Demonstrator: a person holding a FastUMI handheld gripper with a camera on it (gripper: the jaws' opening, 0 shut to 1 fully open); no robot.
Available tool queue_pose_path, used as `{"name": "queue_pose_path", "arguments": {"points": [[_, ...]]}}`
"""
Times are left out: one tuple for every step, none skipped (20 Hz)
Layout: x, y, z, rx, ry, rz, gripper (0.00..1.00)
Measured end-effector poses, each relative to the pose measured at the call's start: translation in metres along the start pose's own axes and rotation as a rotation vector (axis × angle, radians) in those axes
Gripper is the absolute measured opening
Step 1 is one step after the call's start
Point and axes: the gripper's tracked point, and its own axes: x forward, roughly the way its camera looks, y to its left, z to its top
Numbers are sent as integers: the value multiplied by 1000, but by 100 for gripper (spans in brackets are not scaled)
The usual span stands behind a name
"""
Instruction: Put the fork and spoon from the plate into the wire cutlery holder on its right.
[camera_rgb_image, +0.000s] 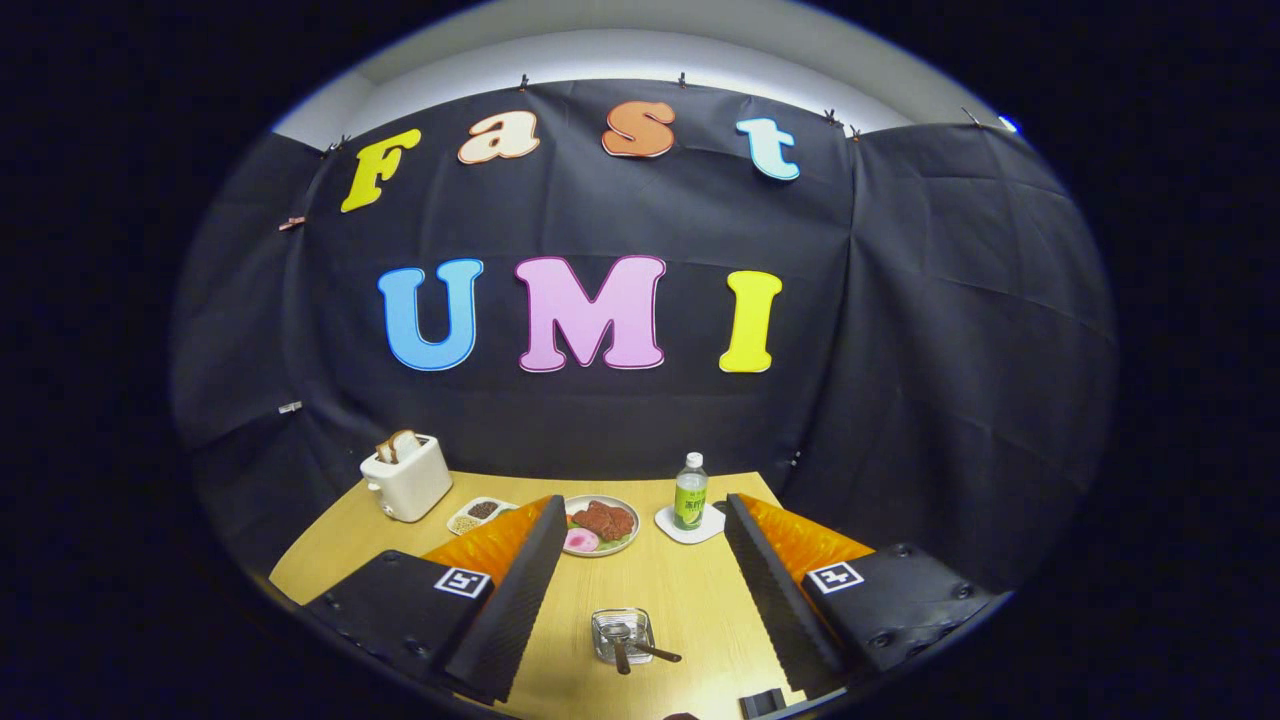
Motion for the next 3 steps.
{"name": "queue_pose_path", "arguments": {"points": [[1,-2,1,5,-1,2,99],[1,-4,2,11,-2,5,99],[1,-6,2,17,-6,8,99]]}}
